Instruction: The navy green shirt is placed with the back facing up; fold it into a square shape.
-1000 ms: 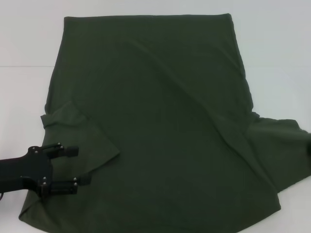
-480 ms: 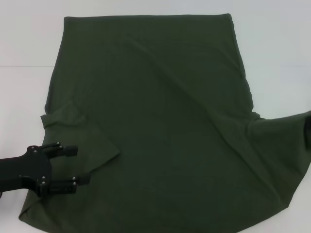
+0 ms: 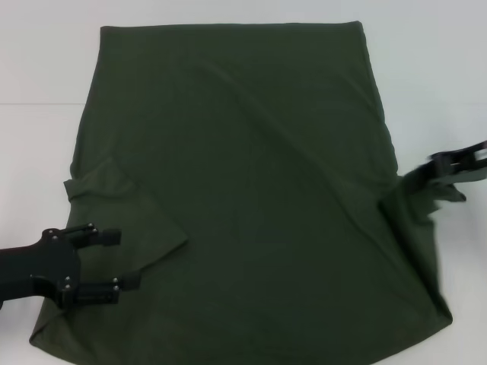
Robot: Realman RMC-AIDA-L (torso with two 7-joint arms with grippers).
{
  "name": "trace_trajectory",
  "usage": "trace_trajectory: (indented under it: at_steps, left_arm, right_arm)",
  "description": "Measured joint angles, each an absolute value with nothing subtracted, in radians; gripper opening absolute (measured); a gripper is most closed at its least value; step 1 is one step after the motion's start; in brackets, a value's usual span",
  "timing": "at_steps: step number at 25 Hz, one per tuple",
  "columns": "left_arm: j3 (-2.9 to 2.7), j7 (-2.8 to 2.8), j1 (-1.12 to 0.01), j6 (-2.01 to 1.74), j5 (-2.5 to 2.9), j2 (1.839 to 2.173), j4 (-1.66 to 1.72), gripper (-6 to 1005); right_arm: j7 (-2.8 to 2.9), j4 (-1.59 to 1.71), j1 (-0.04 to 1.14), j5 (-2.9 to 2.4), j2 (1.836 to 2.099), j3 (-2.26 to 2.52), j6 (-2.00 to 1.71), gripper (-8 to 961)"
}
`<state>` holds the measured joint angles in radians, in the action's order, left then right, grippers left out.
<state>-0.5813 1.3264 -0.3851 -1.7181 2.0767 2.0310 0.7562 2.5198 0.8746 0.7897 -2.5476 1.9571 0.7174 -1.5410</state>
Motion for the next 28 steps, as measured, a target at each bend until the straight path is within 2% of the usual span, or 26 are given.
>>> trace_trajectory:
  at_steps: [5, 9, 26, 28]
  left_arm:
    - [-0.581, 1.328, -0.385, -1.718, 2.077, 2.029, 0.756, 877]
    - [-0.581, 1.328, -0.385, -1.719, 2.078, 2.029, 0.756, 876]
    - [-0.581, 1.325, -0.38, -1.72, 2.078, 2.034, 0.756, 876]
    - [-0.581, 1.325, -0.38, -1.72, 2.078, 2.035, 0.756, 876]
  right_arm:
    - [2.521, 0.874, 0.852, -2.546, 2.012, 0.838, -1.547, 104]
    - [2.528, 0.872, 0.874, -2.55, 2.04, 0.908, -1.542, 112]
    - [2.531, 0.858, 0.865, -2.54, 2.047, 0.934, -1.568, 146]
    - [2.531, 0.856, 0.856, -2.521, 2.046, 0.933, -1.569, 393]
